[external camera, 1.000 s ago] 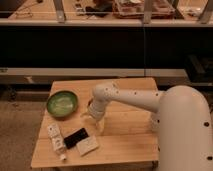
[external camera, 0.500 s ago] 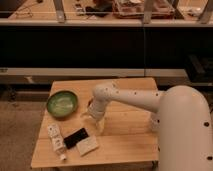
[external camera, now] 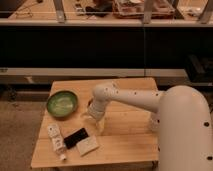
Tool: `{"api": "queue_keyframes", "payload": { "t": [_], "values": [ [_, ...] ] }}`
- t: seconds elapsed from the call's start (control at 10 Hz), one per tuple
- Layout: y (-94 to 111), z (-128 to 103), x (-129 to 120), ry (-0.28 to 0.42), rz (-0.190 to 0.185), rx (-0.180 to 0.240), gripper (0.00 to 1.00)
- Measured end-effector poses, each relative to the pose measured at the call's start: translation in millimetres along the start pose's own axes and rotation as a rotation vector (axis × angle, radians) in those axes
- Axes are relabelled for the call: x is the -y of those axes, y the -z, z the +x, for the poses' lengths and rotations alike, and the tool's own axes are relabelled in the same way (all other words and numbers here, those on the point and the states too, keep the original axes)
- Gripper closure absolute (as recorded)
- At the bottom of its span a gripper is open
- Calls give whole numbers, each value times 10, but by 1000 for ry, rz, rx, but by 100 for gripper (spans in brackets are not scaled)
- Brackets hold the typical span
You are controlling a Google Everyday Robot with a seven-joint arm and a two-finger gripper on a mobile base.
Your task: Wipe the white sponge on the table
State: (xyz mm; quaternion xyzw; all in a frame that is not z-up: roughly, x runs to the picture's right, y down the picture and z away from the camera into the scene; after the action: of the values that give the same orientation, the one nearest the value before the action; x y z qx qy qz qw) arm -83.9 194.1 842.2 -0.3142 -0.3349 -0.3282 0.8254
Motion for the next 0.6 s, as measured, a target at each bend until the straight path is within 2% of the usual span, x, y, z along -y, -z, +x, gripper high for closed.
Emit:
{"api": "queue_keyframes", "payload": {
  "t": [0.1, 0.3, 0.5, 0.6],
  "values": [
    [13, -7, -5, -3, -2, 0, 20],
    [113, -61, -65, -55, -12, 1, 20],
    [353, -165, -223, -162, -22, -12, 20],
    [407, -196, -283, -190, -24, -14, 20]
  ]
}}
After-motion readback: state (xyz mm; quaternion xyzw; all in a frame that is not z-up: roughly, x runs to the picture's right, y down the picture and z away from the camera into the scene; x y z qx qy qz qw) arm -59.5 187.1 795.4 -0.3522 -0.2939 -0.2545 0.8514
